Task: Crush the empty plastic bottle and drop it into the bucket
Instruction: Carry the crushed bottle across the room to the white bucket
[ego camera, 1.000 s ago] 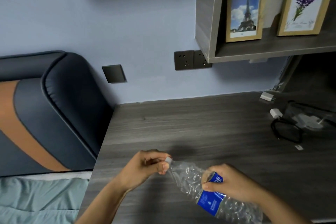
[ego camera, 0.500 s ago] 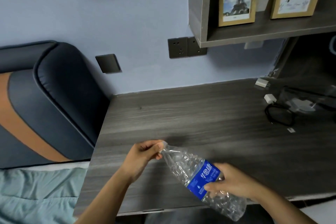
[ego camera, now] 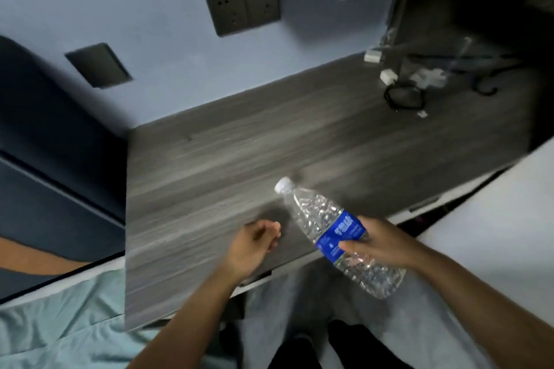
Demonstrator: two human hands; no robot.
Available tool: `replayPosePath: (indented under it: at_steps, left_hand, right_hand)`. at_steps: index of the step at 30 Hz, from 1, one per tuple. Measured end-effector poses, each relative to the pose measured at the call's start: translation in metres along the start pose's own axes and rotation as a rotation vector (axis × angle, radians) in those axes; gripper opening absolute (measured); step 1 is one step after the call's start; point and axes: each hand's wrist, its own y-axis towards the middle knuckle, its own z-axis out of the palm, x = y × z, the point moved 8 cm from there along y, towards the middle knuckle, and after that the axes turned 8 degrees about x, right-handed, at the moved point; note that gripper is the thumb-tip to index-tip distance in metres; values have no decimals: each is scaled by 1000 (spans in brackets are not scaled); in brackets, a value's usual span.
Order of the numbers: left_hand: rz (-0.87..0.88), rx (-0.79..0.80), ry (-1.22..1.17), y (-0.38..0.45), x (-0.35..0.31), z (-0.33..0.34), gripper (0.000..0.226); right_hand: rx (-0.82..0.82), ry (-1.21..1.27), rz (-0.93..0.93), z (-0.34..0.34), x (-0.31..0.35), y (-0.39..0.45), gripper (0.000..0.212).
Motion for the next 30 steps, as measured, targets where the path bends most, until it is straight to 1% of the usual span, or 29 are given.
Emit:
replayPosePath:
  at_steps: [2,5,7,9,11,14,17,20,22,25,28,30]
  left_hand:
    - [-1,46,99,-6,14,5,25]
    - [12,140,384,-16,38,21,20]
    - [32,195,467,-22,51,33,20]
    - [48,267,526,-26,64,48,20]
    - [28,338,614,-30,78,60,21]
    - [-23,416,743,-33,97,75,25]
    - [-38,471,872,-34,110,86,25]
    - [-48,527,1008,-40,121,102,39]
    - [-58,562,1066,-43,130,113,45]
    - [-86,617,1130,-45,144,134,40]
    - [-102,627,1068,-44,150,151,35]
    - [-80,671,1082,-44,151,167,35]
  right_hand:
    - [-77,50,66,8,-12,-14,21]
    - [-177,159,159,23,-37,-43,23]
    - [-220,114,213,35,-51,-64,20]
    - [-266,70,269,46,-69,-86,23]
    - [-296,80,303,60,-88,-103,25]
    - [-337,220,400,82,-127,-131,26]
    - [-371,322,520,101,-166,-159,20]
    - [-414,409,601,120,-201,-193,15]
    - [-448,461,651,135,-222,-217,17]
    - [-494,521,724,156,-249,-255,24]
    - [-526,525,803,175,-264,-287,27]
    - [-573,557,835,189,-272,-304,27]
